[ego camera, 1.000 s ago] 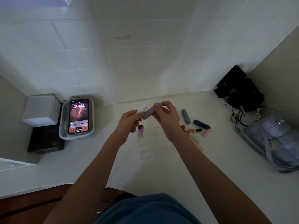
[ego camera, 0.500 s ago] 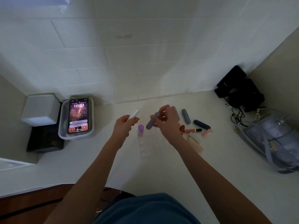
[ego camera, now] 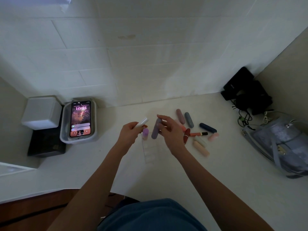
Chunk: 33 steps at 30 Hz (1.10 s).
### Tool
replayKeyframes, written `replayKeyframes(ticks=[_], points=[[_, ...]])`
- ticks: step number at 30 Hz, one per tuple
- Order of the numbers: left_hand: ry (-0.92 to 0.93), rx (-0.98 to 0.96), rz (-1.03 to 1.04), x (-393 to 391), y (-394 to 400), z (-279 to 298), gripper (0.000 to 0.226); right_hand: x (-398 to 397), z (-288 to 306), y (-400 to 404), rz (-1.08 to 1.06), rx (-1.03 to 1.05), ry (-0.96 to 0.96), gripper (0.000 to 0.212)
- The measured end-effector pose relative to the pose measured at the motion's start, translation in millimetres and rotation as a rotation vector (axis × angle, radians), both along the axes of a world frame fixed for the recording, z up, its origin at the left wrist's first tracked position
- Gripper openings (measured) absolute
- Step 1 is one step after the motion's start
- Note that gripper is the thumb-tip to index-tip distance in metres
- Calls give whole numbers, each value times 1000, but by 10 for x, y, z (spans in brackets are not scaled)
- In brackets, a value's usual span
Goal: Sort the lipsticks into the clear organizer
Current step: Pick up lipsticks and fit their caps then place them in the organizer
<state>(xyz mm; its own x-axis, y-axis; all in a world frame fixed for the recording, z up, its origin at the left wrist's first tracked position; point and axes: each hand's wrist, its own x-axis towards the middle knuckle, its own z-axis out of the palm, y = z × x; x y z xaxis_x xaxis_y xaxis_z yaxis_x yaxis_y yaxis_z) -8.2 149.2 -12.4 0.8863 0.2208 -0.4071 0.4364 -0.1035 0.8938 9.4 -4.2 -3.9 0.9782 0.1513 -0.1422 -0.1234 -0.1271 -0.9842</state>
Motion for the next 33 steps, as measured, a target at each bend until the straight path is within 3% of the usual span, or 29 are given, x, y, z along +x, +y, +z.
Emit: replayKeyframes(ticks=[3,6,9,14,21,27,33], points=[[13,-14,-64,22,10,3,17,24,109,15,-9,111,59,32],[6,-30,-74,49,21,14,14,42,81,34,-142,175,172,25],[-1,-42,-57,57,34,6,14,49,-7,48,-178,147,156,25],[16,-60,-48,22,64,-48,15,10,-92,72,-147,-52,-31,16],[39,-52,-30,35,46,-76,14,-25,-191,142,103,-452,-282,6],[99,-28,-13,59,36,-188,15,-44,-202,107,172,-482,-391,11],[137,-46,-1,107,32,-264,18,-121,-233,66,246,-652,-473,33]])
